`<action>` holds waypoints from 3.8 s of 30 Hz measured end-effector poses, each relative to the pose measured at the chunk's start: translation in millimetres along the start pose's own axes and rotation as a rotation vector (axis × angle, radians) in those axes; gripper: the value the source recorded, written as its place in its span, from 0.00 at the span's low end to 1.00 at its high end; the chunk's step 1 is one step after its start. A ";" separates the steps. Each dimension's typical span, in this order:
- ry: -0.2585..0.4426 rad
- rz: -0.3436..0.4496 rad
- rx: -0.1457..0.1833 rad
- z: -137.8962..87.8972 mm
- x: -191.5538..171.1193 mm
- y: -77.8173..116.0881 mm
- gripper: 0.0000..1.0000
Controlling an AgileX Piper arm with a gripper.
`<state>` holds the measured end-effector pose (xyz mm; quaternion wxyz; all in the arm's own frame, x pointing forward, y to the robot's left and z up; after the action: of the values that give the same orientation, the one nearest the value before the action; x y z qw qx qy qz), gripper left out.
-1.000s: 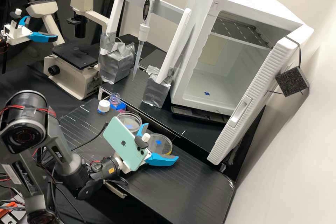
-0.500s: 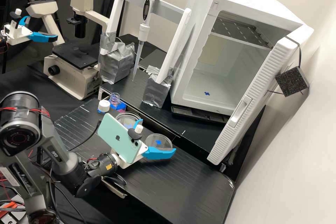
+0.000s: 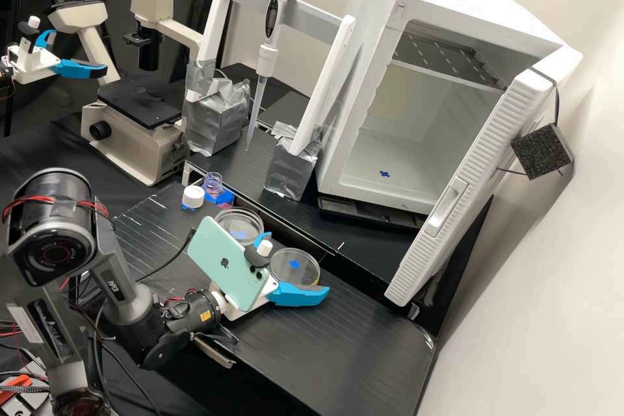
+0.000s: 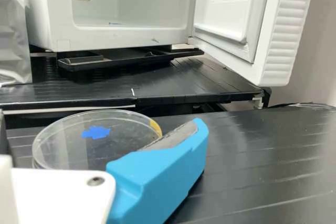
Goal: Close the lid
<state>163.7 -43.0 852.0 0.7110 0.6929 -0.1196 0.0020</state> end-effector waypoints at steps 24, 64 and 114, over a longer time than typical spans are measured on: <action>0.020 0.014 -0.005 1.3 6.2 0.1 0.00; -0.029 0.048 0.062 8.7 -4.8 18.9 0.00; 0.347 -0.238 -0.056 -53.8 -9.1 -29.9 0.00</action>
<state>169.0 10.4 820.4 0.7352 0.6714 0.0872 0.0337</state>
